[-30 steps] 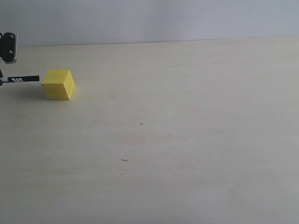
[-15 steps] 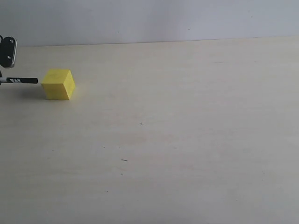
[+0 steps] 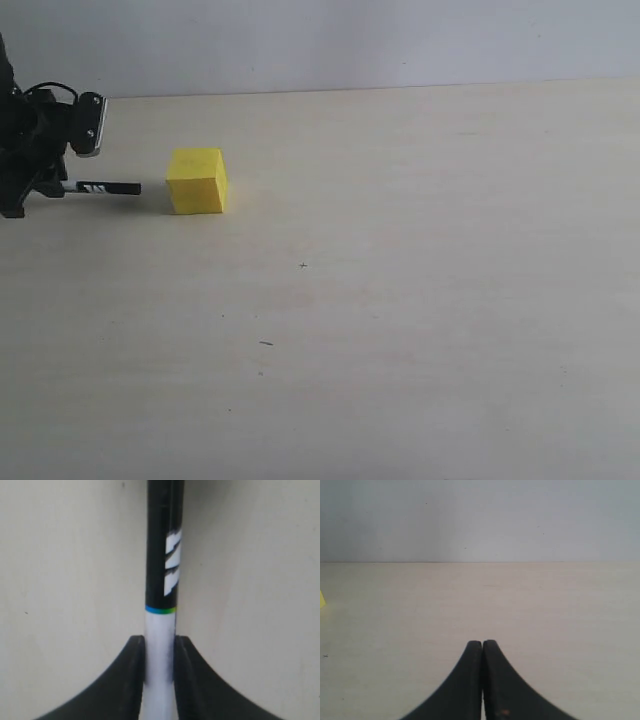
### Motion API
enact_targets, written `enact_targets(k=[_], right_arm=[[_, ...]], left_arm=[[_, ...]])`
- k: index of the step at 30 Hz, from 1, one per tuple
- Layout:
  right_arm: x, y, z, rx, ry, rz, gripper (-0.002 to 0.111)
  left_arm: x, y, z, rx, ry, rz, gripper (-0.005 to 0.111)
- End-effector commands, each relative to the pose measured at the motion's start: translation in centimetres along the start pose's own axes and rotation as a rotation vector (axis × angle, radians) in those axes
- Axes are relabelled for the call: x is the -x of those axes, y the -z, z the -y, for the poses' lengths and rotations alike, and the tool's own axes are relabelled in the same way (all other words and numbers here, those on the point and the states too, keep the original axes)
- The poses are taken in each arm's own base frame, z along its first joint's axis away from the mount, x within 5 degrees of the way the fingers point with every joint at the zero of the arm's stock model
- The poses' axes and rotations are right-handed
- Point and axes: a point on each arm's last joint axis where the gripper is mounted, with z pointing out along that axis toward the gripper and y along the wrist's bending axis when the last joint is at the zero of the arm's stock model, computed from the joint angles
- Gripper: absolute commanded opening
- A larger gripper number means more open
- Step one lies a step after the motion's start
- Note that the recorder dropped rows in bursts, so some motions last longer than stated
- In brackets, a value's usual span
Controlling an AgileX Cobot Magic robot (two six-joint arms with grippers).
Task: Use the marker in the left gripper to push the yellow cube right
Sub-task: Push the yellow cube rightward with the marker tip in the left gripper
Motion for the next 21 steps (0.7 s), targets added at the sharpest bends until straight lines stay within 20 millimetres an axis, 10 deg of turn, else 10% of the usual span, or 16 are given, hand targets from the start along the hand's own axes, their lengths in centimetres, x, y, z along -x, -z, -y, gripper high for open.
enact_targets(k=[1,11,21], right_arm=[[-0.1,0.0,0.0,-0.007,0.005,0.009,0.0],[-0.1,0.0,0.0,-0.006,0.003,0.009,0.0],[-0.1,0.0,0.0,-0.006,0.003,0.009,0.0]], left_arm=[[-0.1,0.1,0.2,-0.019,0.025,0.001,0.0],[8.7,0.8,1.0,0.018,-0.147,0.064,0.0],[6.8,0.6,0.9,-0.018,-0.046,0.018,0.0]])
